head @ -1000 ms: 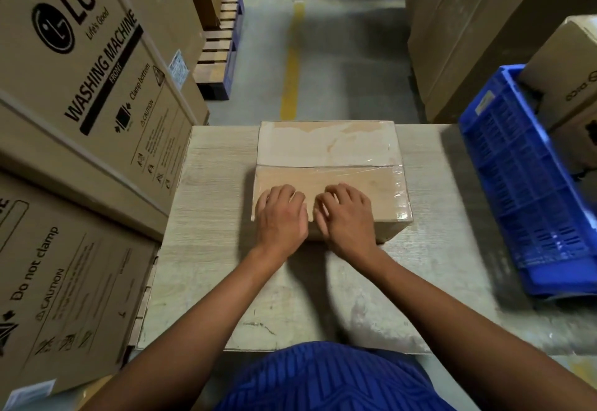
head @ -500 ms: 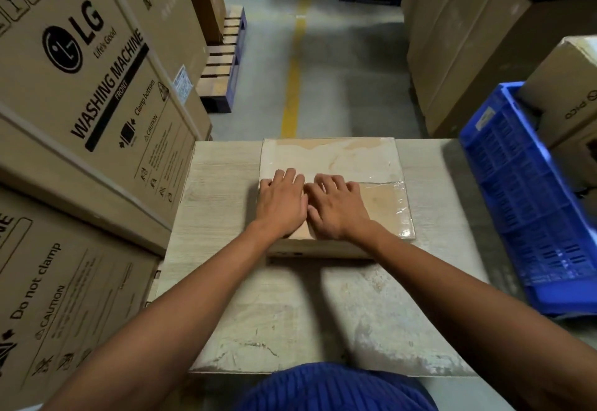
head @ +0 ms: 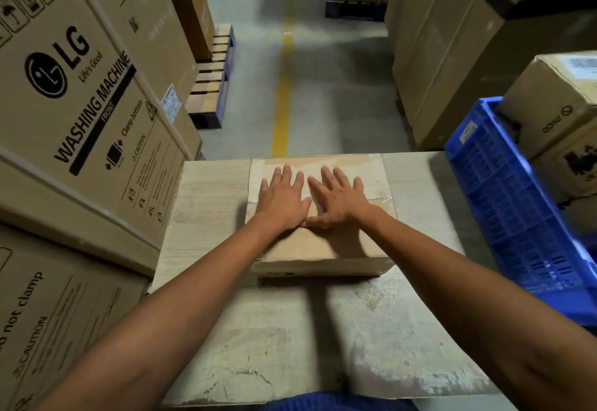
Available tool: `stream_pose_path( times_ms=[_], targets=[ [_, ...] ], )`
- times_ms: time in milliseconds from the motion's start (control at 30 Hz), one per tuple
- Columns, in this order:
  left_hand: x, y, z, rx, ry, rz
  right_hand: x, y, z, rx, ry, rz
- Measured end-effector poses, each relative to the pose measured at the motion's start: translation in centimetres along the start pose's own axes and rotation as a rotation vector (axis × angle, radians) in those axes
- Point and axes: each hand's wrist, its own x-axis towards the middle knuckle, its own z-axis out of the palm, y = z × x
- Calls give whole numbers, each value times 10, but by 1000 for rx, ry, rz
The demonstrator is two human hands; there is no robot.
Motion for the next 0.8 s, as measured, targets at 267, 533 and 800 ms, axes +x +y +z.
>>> stream_pose_path(
  times_ms=[267,533,800],
  targets=[
    [-13,67,23,-78,64,81,-43,35,35,-21,165,123],
    [-15,67,9,-94,102,103,-41,28,28,50,154,194],
    [-75,69,36,-279,181,233,-85,-4,86,328,732,251]
  ],
)
